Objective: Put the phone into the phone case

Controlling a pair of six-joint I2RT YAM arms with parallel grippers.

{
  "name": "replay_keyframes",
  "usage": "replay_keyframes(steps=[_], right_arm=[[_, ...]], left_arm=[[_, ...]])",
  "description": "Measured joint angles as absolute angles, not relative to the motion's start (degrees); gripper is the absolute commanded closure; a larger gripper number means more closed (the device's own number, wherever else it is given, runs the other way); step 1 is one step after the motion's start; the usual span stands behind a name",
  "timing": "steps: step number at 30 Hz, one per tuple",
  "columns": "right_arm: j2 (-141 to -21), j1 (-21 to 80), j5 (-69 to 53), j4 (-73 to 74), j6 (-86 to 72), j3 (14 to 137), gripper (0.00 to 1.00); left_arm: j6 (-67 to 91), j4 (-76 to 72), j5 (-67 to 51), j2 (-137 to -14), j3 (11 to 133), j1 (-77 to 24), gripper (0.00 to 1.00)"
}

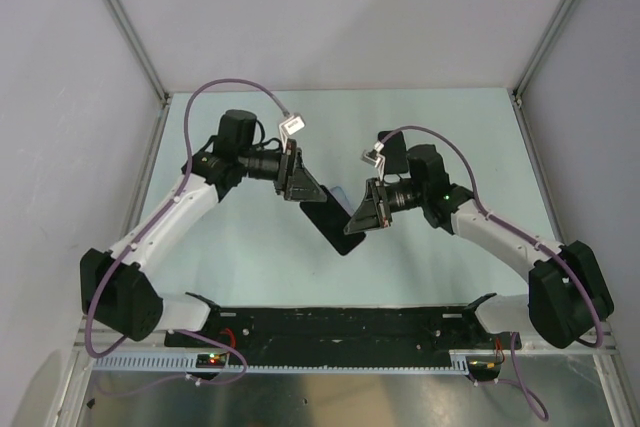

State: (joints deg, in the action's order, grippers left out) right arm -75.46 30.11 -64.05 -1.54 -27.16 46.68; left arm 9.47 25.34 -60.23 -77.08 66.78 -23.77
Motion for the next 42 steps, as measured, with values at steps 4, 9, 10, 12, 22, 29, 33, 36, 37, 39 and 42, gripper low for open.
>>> replay_keyframes(steps=[4, 9, 10, 12, 22, 29, 33, 36, 37, 39, 42], right_arm=[[-75.6, 30.0, -64.6, -1.0, -25.8, 48.7, 1.00], [-75.9, 29.9, -65.6, -0.8, -23.6, 51.9, 1.00], [-76.1, 29.9, -65.8, -0.6, -23.2, 52.3, 1.00], [-76.9, 29.9, -66.3, -0.2, -21.9, 53.3, 1.00], [-81.2, 29.3, -69.3, 5.0, -14.5, 55.4, 1.00], [-82.3, 28.7, -71.7, 7.2, -11.1, 56.6, 1.00], [-82.9, 28.4, -73.3, 8.5, -7.7, 57.1, 0.98], [-83.7, 28.1, -74.6, 9.0, -6.2, 57.4, 0.61], [-84.2, 28.0, -73.6, 9.6, -6.5, 57.9, 0.47], [-84.5, 27.6, -72.2, 10.1, -7.2, 58.4, 0.30], [-84.5, 26.1, -68.9, 10.0, -9.6, 58.7, 0.18]], left_arm=[[9.5, 24.9, -60.5, -75.8, 64.8, -24.0, 0.40], [9.6, 25.2, -60.6, -76.1, 63.0, -24.9, 0.51], [9.6, 25.2, -60.6, -76.2, 63.0, -25.0, 0.53], [9.7, 25.2, -60.6, -76.2, 63.0, -25.5, 0.55], [10.1, 25.7, -60.3, -76.8, 63.0, -27.1, 0.56], [10.3, 25.8, -60.2, -76.8, 63.0, -27.1, 0.77], [11.4, 26.0, -61.3, -76.9, 63.0, -27.3, 0.98], [11.8, 25.9, -61.5, -77.0, 63.0, -27.5, 1.00], [11.9, 25.8, -61.3, -77.1, 63.0, -27.5, 1.00], [12.1, 25.8, -60.1, -77.2, 63.1, -28.1, 1.00], [14.0, 25.1, -57.8, -77.3, 63.5, -29.1, 1.00]])
